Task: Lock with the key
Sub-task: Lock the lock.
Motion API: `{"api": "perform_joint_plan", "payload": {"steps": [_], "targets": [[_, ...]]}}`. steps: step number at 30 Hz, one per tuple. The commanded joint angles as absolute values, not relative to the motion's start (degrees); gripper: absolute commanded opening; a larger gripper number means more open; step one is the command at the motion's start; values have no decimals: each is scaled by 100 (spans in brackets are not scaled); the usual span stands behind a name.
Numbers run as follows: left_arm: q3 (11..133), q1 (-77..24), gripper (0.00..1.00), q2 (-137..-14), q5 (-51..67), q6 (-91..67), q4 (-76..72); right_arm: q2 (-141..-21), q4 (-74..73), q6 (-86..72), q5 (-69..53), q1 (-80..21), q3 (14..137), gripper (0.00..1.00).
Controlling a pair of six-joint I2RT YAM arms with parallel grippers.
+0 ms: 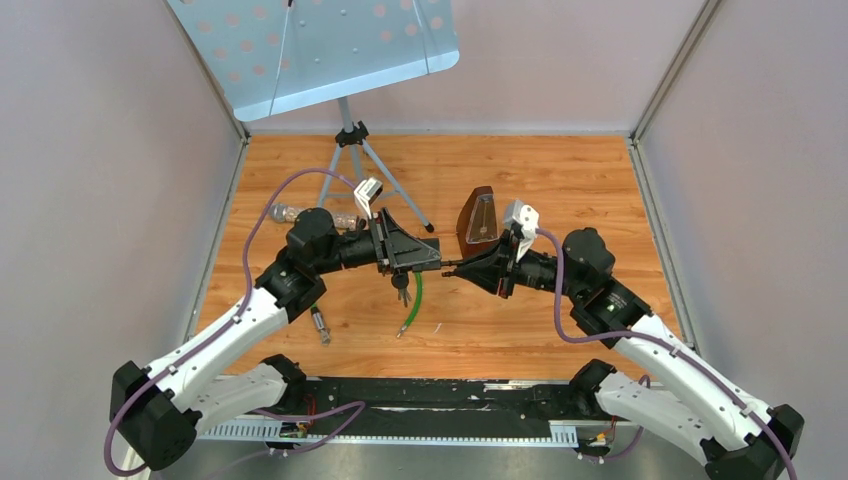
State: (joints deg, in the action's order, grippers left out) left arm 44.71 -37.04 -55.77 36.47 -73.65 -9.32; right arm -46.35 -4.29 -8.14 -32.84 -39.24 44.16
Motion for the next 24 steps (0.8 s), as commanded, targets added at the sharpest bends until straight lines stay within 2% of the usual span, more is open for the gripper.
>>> {"api": "perform_joint_plan", "payload": {"steps": [1, 6, 7, 11, 14, 19, 24], "targets": [[4308, -3676, 0, -5321, 4251, -7429, -450, -4255, 817, 499, -1666, -3750, 4080, 9], [4071, -3677, 0, -5246, 4348, -7978, -864, -4020, 2204, 898, -1704, -3826, 3443, 14], [4048, -3677, 0, -5238, 4352, -8045, -933, -4014, 2426, 878, -1730, -3821, 3356, 19], [3971, -3676, 0, -5202, 4201, -8122, -1201, -4189, 2174, 595, -1780, -3834, 3499, 54], [3903, -3670, 0, -5230, 3981, -8030, -1478, -4266, 1129, 328, -1901, -3831, 3814, 68], [4130, -3649, 0, -5449, 3677, -7104, -1561, -4203, -395, -1144, -1778, -3832, 4309, 79], [4576, -3648, 0, -5479, 3573, -5572, -684, -4057, -1146, -3749, -1014, -3825, 4683, 84]]}}
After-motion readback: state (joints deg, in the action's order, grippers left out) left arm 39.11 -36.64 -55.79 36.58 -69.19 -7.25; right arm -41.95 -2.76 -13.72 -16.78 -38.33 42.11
